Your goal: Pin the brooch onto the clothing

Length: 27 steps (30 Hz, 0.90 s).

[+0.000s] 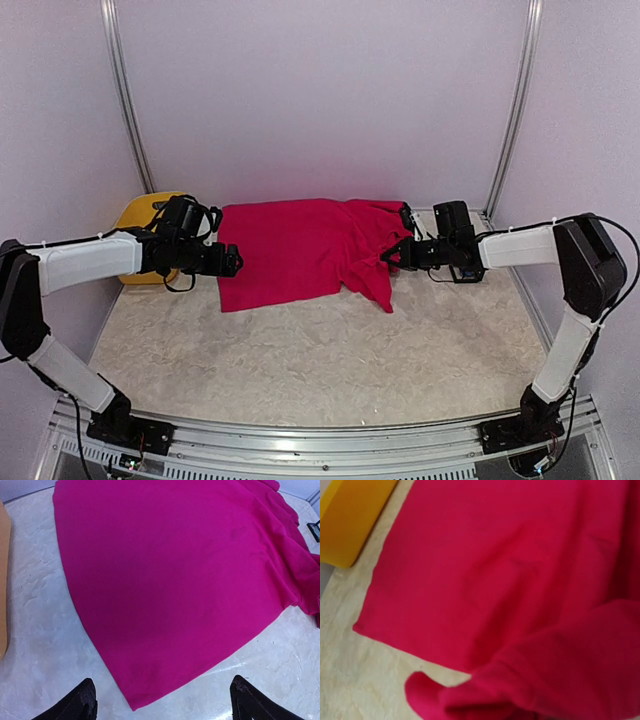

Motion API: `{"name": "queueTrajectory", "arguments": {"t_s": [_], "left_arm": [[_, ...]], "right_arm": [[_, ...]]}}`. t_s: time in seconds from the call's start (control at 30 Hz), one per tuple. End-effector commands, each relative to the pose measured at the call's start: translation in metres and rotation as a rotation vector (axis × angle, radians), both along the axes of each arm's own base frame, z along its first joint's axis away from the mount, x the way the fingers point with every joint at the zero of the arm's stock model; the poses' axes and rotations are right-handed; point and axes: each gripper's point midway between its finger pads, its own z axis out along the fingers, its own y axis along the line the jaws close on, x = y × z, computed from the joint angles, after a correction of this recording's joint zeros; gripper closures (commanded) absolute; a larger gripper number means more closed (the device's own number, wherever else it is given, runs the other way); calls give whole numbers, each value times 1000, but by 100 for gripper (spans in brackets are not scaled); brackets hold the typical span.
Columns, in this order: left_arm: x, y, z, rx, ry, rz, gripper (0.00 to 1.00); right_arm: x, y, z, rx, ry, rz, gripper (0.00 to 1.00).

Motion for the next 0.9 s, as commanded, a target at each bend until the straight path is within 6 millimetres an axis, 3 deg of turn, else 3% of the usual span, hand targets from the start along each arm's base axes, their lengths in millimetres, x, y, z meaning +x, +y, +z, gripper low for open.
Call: {"name": "queueTrajectory", "arguments": {"t_s": [0.0, 0.13, 0.23, 0.37, 0.47, 0.53, 0.67, 0.77, 0.87], "left_arm": [[-19, -22, 10, -118, -13, -27, 13], [-28, -20, -22, -105, 27, -17, 19], [-8, -3, -47, -158, 85, 81, 20], [17, 19, -54, -200, 43, 266, 24], [24, 20, -53, -143, -5, 309, 23], [23, 16, -72, -118, 46, 305, 23], [-4, 14, -116, -62, 175, 308, 23], [-22, 17, -127, -53, 188, 347, 23], [-28, 16, -128, -61, 186, 351, 26]], "right_arm": [[13, 7, 23, 8, -20, 0, 100], [21, -6, 5, -102, 20, -62, 100], [25, -10, 2, -153, 25, -68, 100], [26, -7, 7, -158, 11, -47, 100], [17, 1, 10, -104, 5, 0, 100], [14, 5, 10, -82, 3, 18, 100], [17, -5, 1, -136, 28, -29, 100], [19, -5, 6, -142, 30, -30, 100], [21, -5, 12, -156, 17, -26, 100]]}}
